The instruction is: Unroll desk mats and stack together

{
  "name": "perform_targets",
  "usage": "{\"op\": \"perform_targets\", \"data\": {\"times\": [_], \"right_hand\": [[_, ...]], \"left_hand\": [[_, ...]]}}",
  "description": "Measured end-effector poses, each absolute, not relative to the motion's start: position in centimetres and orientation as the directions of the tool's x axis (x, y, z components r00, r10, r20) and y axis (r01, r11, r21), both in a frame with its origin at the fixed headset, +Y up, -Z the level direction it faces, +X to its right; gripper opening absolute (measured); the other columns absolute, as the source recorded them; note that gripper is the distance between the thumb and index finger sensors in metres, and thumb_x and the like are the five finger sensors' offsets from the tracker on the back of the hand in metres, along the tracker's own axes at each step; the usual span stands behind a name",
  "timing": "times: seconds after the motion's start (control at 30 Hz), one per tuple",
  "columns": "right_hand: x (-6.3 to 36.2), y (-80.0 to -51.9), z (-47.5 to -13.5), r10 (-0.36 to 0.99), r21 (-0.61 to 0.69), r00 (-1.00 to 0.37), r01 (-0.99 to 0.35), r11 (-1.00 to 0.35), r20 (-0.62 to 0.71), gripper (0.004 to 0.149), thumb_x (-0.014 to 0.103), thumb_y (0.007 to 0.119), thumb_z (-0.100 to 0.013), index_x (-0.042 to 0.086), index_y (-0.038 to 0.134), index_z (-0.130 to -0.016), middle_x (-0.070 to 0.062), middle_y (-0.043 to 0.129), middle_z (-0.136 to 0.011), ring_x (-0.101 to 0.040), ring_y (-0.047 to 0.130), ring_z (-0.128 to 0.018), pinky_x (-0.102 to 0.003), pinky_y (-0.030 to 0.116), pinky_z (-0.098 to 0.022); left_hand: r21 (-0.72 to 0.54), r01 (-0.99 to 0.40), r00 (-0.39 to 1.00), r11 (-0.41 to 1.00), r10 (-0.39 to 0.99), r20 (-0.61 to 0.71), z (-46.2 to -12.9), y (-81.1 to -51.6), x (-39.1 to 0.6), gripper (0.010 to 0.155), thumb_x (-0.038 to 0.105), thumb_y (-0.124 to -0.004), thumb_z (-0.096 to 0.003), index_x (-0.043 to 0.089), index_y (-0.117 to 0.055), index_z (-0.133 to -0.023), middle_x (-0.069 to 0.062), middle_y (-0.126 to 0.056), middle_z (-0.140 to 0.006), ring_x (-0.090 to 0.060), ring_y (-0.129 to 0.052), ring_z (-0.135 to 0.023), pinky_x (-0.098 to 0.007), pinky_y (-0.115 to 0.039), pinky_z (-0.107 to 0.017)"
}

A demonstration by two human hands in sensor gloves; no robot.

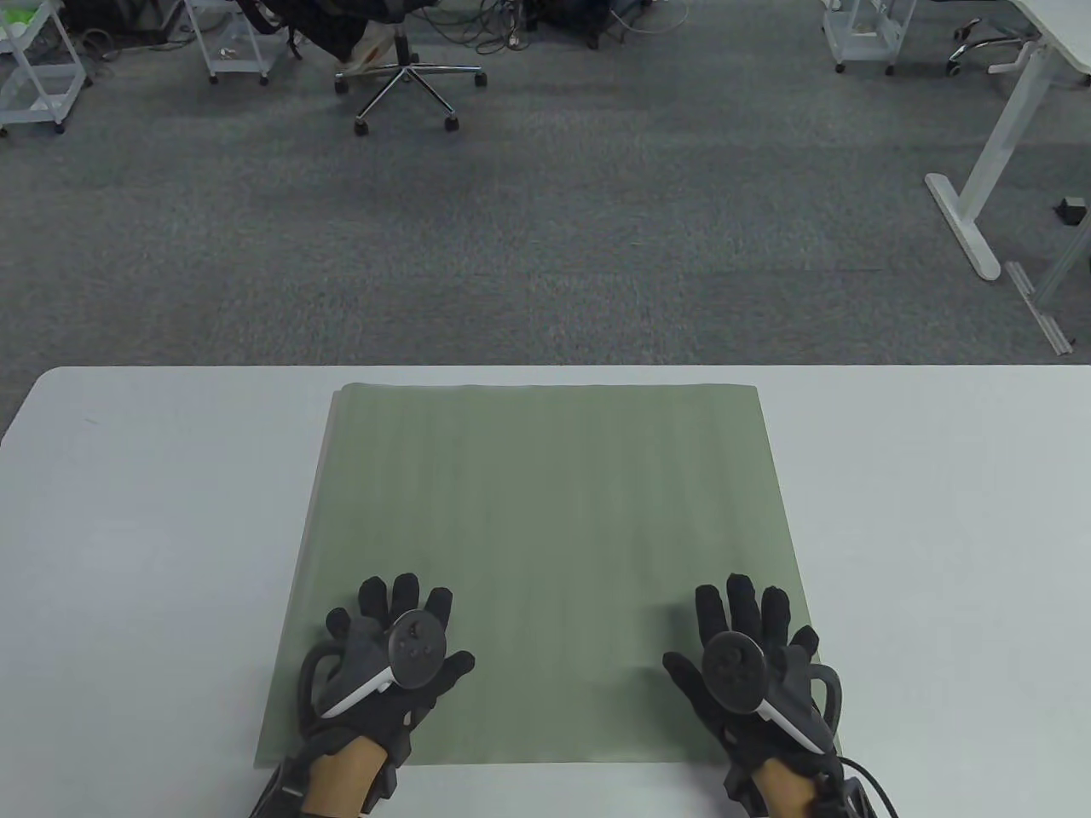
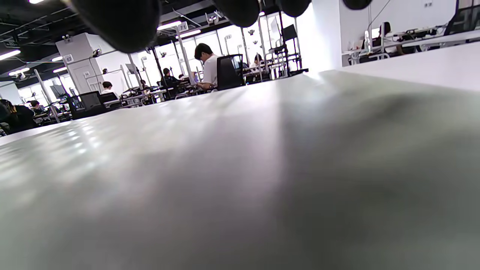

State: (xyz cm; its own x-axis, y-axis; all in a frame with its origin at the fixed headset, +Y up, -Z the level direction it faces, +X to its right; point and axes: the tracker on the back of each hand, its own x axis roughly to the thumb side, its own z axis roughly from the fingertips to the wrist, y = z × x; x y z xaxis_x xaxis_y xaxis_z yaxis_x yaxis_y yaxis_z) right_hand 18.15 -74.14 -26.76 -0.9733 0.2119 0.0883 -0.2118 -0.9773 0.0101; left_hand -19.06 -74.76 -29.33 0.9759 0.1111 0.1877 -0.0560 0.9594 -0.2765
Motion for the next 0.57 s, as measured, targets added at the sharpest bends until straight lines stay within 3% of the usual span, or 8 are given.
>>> {"op": "perform_targets", "data": {"times": [0.57], "right_hand": [[16.6, -73.2, -26.5, 0.157, 0.012, -0.976, -0.157, -0.988, 0.150, 0.085, 0.056, 0.067, -0.053, 0.009, 0.038, -0.117, -0.034, 0.024, -0.121, -0.074, 0.026, -0.104, -0.092, 0.032, -0.055]], "left_hand": [[-0.269, -0.065, 0.979, 0.961, 0.113, 0.168, -29.2, -74.8, -19.5, 0.085, 0.062, -0.057, -0.0537, 0.019, -0.038, -0.124, -0.026, -0.023, -0.131, -0.067, -0.025, -0.112, -0.086, -0.029, -0.066]]}}
